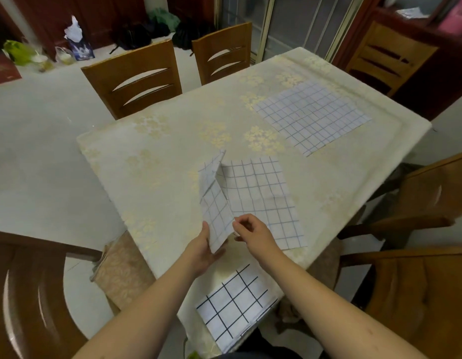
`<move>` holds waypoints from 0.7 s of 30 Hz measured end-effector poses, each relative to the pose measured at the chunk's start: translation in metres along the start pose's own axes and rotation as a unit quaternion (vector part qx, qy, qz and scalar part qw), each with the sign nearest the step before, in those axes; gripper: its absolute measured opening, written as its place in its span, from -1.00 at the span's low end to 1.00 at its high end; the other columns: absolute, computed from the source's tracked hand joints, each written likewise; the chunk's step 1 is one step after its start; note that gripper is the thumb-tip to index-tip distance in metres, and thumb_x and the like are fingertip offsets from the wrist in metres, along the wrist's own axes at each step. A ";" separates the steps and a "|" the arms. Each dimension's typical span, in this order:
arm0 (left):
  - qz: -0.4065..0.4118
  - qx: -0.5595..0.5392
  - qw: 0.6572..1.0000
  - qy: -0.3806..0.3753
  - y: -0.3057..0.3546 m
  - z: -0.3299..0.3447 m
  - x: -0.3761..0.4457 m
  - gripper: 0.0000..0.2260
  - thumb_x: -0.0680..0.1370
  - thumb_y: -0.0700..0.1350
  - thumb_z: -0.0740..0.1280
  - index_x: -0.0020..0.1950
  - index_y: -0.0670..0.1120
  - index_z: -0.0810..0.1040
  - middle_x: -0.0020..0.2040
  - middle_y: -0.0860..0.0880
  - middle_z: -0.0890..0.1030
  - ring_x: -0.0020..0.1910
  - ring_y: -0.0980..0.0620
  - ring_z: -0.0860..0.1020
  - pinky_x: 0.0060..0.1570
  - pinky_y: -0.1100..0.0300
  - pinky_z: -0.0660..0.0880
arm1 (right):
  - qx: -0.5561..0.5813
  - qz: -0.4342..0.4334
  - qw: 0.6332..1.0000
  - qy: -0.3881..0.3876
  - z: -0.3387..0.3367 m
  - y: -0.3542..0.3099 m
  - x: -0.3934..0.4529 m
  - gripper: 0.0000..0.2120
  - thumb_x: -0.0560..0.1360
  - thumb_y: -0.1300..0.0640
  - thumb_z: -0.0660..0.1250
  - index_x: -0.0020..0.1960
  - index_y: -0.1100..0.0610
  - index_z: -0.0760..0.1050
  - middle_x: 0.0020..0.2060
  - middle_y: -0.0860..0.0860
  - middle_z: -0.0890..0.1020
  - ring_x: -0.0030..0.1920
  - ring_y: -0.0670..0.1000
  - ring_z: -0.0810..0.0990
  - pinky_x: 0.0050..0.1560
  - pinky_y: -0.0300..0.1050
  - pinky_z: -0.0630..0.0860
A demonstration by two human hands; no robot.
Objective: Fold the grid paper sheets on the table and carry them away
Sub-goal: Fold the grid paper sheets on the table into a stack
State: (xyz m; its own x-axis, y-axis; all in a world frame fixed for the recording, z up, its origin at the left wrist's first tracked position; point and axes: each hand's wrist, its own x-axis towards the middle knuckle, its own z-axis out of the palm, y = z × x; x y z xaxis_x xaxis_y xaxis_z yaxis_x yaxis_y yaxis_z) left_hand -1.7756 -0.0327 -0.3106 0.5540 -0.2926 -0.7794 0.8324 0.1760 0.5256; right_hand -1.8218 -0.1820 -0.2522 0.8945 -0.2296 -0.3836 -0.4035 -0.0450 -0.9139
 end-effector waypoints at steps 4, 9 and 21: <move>0.080 0.075 0.992 0.059 0.009 -0.029 -0.008 -0.73 0.63 -0.01 0.25 0.17 -0.18 0.55 0.10 -0.21 0.63 0.00 -0.09 0.60 -0.15 0.10 0.56 | -0.023 0.010 1.000 -0.008 0.007 0.008 -0.006 -0.87 0.55 0.07 0.34 0.04 0.11 0.54 -0.05 0.01 0.61 -0.07 -0.03 0.60 0.00 -0.12 0.62; 0.190 0.260 0.934 0.156 0.033 -0.064 -0.025 -0.78 0.59 0.01 0.30 0.07 -0.13 0.57 -0.12 -0.14 0.61 -0.21 -0.04 0.52 -0.18 0.07 0.49 | -0.060 0.032 0.997 -0.029 0.017 0.016 -0.003 -0.83 0.55 -0.01 0.32 0.07 0.04 0.55 0.01 -0.08 0.62 0.05 -0.07 0.58 -0.02 -0.27 0.47; 0.347 0.286 0.862 0.236 0.082 -0.080 -0.076 -0.84 0.62 -0.04 0.20 0.09 -0.06 0.51 -0.04 0.02 0.59 -0.12 0.09 0.52 -0.24 0.22 0.40 | -0.138 0.096 0.986 0.011 0.011 0.031 0.008 -0.57 0.63 -0.01 0.17 0.46 0.06 0.27 0.42 0.06 0.38 0.38 0.05 0.39 0.27 -0.09 0.34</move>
State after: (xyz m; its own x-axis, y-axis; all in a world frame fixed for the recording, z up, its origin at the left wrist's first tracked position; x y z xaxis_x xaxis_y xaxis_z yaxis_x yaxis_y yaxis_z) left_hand -1.7476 0.0788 -0.2354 0.9723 0.1341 -0.1917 0.2290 -0.3774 0.8973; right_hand -1.8250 -0.1746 -0.2852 0.7934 -0.2800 -0.5405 -0.6047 -0.2602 -0.7528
